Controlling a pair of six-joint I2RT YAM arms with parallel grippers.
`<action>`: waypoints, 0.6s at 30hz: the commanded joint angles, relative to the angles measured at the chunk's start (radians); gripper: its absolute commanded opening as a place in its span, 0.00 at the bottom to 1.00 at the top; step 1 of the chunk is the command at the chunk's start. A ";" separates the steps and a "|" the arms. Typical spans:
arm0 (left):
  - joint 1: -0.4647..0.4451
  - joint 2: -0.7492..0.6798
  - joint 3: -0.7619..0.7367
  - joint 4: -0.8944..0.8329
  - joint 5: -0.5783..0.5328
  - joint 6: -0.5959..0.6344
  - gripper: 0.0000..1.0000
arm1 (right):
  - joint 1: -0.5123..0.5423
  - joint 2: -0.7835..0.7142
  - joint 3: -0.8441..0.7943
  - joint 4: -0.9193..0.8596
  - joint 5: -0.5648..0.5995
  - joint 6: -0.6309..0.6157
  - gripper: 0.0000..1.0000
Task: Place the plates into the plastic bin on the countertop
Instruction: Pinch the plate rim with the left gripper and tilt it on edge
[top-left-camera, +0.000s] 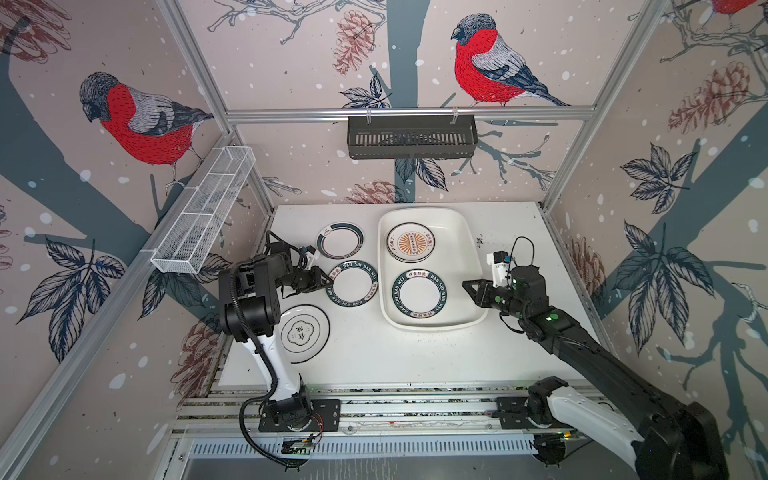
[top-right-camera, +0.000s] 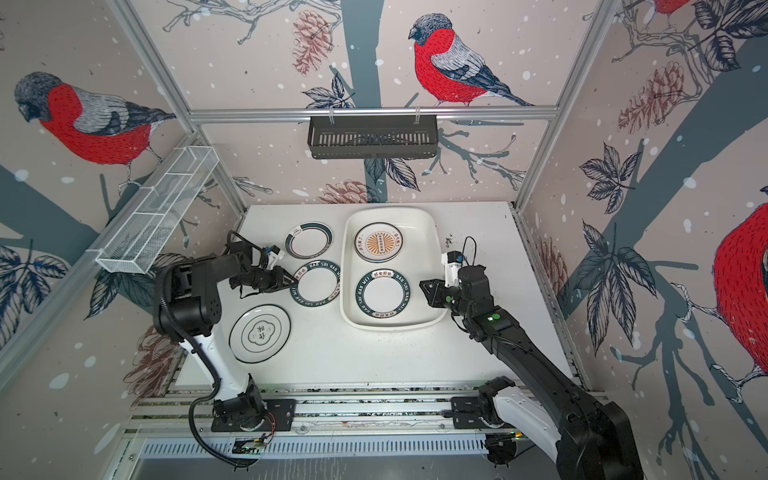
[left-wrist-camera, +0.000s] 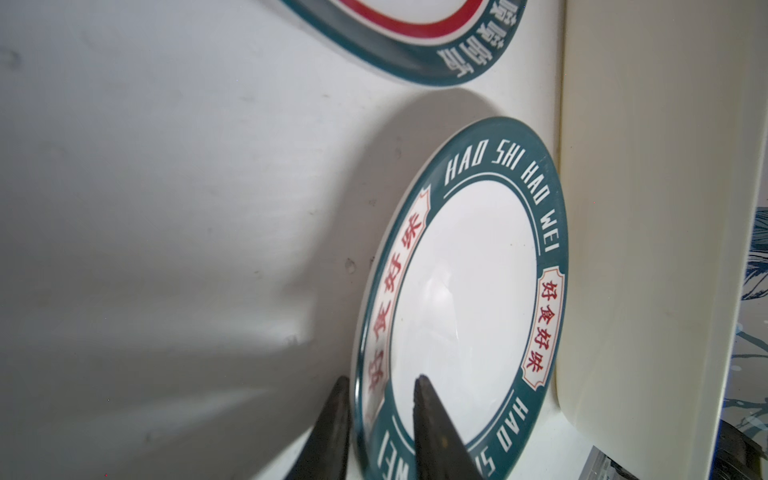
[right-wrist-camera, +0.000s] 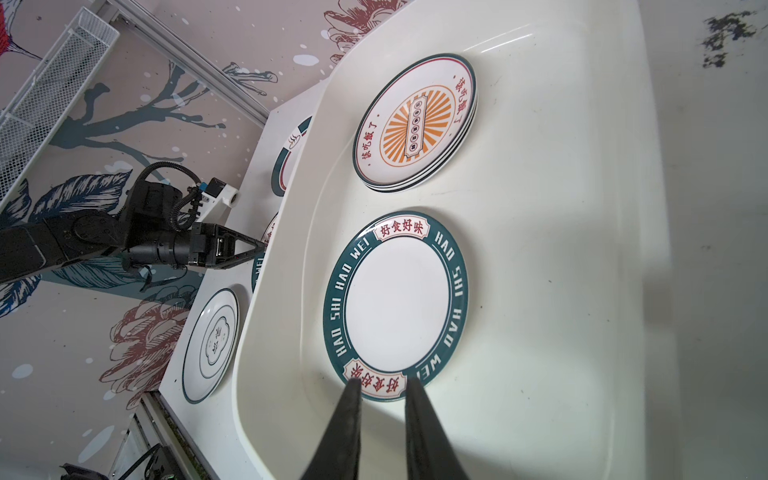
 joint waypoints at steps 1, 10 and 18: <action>0.001 0.013 0.016 -0.019 0.042 0.039 0.27 | 0.001 0.004 -0.003 0.041 -0.008 0.009 0.21; 0.002 0.026 0.021 -0.037 0.064 0.062 0.13 | 0.000 0.010 -0.010 0.052 -0.014 0.017 0.21; 0.002 0.025 0.028 -0.035 0.091 0.045 0.07 | 0.001 0.011 -0.013 0.054 -0.014 0.015 0.21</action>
